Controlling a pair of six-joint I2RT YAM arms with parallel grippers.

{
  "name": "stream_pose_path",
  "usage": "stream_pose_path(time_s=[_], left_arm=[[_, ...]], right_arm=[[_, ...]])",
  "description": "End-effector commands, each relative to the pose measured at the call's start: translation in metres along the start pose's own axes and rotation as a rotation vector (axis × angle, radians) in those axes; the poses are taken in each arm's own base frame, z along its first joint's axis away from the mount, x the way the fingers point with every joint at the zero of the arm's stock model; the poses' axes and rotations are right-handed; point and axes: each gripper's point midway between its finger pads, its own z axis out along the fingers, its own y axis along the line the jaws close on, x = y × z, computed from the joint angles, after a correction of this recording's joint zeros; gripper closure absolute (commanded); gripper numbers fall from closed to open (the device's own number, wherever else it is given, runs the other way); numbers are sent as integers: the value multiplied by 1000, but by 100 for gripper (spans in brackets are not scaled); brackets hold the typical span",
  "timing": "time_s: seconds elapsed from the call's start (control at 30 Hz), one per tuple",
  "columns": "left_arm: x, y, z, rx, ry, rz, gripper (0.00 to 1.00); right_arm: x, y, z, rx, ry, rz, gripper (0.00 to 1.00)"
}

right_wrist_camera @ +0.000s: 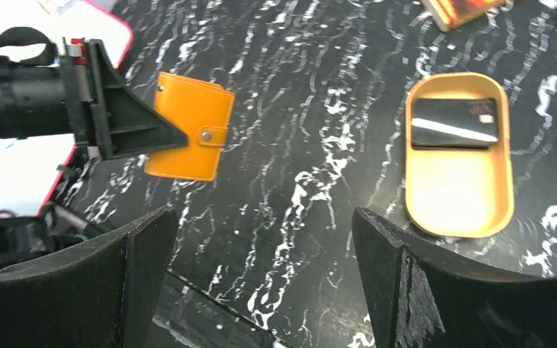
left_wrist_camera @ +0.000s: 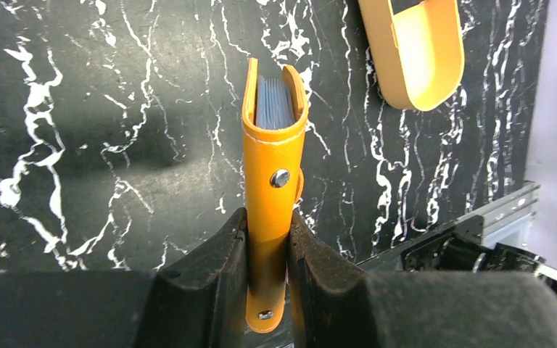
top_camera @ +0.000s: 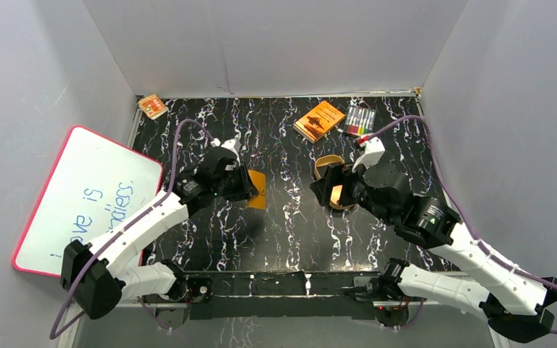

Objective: Put the credit cards into the card holder
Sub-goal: Place the card holder at the center of the board.

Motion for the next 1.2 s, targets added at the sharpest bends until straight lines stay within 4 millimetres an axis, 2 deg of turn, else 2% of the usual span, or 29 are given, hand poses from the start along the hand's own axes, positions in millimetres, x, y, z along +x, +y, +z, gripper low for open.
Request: stream_pose_path(time_s=[0.0,0.13,0.23,0.33,0.57,0.8,0.93,1.17], left_arm=[[-29,-21,1,176,-61,-135,100],[-19,-12,21,218,14,-263,100],[-7,-15,38,255,77,-306,100],[-14,-23,46,306,60,-309,100],[-27,-33,93,354,86,-313,100],[-28,-37,134,399,117,-316,100],[-30,-40,149,412,135,-322,100],[-23,-32,168,392,152,-356,100]], right_arm=[[-13,-34,-17,146,-122,97,1],[-2,-42,-25,142,-112,76,3],[15,-53,-26,181,-47,41,4],[24,-60,-24,220,-13,29,4],[36,-43,-13,129,31,29,4],[59,-38,-8,90,94,59,5],[60,-39,-12,84,86,82,5],[57,-43,-16,94,67,84,5]])
